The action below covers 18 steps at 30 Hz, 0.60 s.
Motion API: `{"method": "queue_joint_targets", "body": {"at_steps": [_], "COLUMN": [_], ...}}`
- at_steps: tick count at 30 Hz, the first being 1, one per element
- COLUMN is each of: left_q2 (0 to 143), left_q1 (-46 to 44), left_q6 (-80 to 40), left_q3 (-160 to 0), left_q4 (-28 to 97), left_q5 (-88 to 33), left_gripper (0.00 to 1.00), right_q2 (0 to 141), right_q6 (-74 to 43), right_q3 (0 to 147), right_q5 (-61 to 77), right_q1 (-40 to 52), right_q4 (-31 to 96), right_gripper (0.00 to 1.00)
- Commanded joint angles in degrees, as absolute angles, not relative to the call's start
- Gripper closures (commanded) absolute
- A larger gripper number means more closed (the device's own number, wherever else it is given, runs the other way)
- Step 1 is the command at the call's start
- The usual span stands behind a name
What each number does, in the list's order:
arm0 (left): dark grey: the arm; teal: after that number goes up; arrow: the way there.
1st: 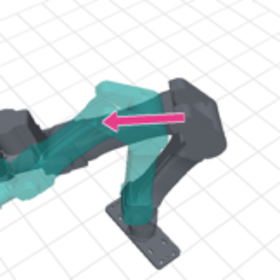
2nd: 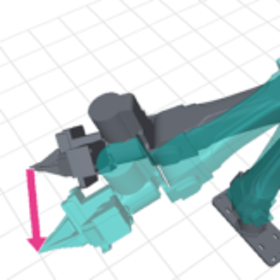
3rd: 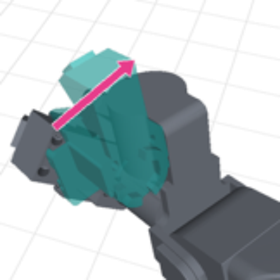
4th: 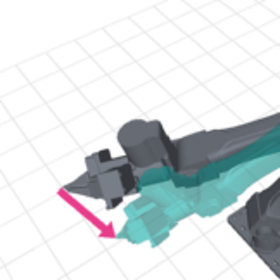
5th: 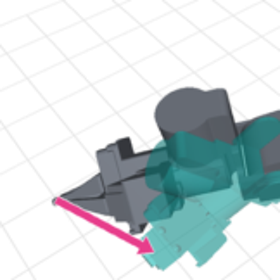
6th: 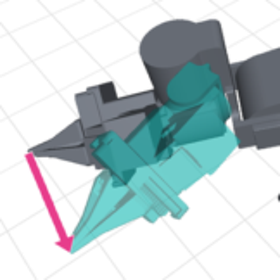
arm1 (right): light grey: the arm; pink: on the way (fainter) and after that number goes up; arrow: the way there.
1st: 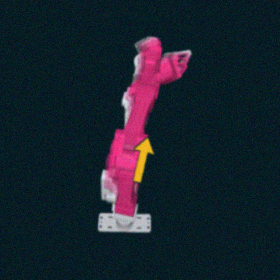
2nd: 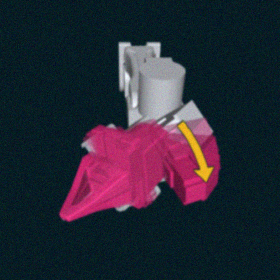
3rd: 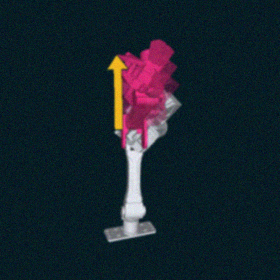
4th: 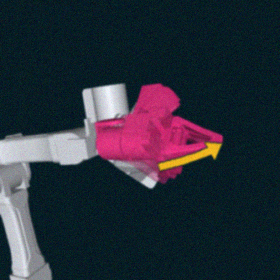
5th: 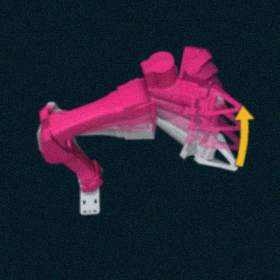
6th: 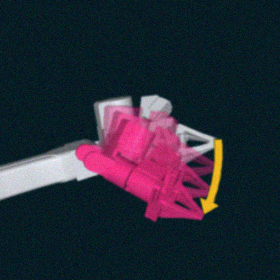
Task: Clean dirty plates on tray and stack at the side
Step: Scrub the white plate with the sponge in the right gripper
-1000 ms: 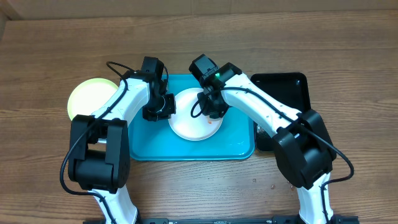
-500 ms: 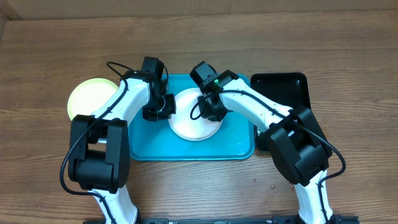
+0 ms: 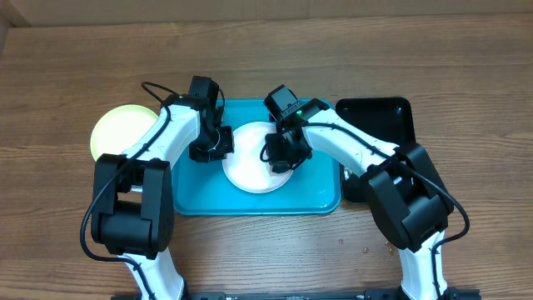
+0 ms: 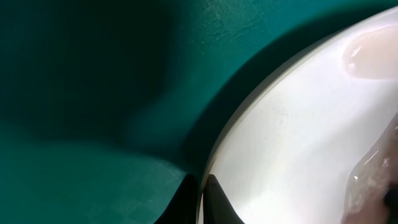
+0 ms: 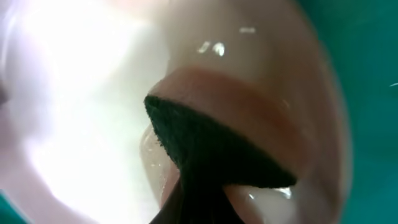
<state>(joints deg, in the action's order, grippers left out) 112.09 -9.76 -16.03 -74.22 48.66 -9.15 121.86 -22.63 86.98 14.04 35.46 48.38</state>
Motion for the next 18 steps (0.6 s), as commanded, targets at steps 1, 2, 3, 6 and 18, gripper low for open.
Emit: {"method": "queue_joint_targets", "body": {"at_steps": [1,2,3,6,18], "left_q2": [111.35,111.35,111.35,111.35,111.35], "left_q1": [-10.26,-10.26,-10.26,-10.26,-10.26], "left_q6": [-15.66,-15.66,-15.66,-15.64,-15.62], "left_q3": [-73.54,-73.54,-73.54,-73.54,-73.54], "left_q4": [48.34,48.34,48.34,48.36,48.99], "left_q5": [-10.59,-10.59,-10.57,-10.57,-10.52], "left_gripper": [0.96,0.96,0.96,0.96,0.96], "right_q2": [124.53,124.53,124.53,124.53,121.62], "right_q6": [-22.35,-22.35,-22.35,-22.33,-13.41], "right_q3": [84.60,84.60,84.60,85.12,103.18], "right_q5": [24.40,25.08,25.91,29.10,34.20], "right_q1": [37.43,37.43,37.43,37.41,28.53], "right_q4": [48.64,48.36,48.01,46.50,57.80], "right_gripper": [0.96,0.96,0.96,0.96,0.96]}}
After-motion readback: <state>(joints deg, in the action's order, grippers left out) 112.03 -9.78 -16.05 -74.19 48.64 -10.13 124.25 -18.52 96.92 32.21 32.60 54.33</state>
